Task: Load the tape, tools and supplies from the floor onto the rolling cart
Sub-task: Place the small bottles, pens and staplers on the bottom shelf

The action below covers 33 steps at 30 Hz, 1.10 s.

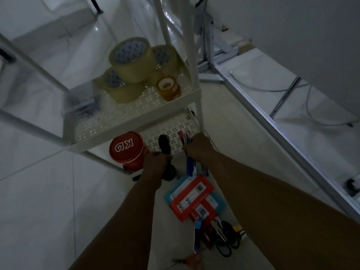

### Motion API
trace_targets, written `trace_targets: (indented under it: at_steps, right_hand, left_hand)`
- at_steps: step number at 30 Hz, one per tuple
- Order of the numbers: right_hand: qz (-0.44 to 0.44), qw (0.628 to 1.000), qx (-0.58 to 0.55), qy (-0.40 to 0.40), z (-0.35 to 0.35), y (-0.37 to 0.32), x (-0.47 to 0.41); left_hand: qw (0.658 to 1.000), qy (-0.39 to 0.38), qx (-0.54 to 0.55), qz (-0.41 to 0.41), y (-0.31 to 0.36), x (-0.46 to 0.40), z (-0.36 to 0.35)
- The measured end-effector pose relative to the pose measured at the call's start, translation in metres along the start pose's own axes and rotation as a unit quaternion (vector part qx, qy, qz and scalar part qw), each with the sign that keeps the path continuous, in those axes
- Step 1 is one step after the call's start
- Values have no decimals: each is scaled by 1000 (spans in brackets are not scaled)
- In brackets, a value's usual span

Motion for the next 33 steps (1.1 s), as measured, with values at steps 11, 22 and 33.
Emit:
trace_targets:
  at_steps: [11, 22, 33]
  right_hand:
    - [-5, 998, 53, -21, -19, -15, -48]
    - [-8, 997, 79, 12, -15, -22, -74]
    - [-4, 997, 43, 56, -7, -22, -95]
  left_hand:
    - [999, 15, -51, 9, 24, -23, 6]
    - [999, 25, -25, 20, 30, -48, -4]
    - [999, 40, -13, -2, 48, -57, -18]
Point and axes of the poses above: each hand's wrist, its own x-axis away from the middle knuckle, its own z-axis out of the back of the hand, y = z × x, the point moved 9 cm from there along -x, towards the middle knuckle, and after that the axes turned 12 degrees about z, right-handed, at the moved point
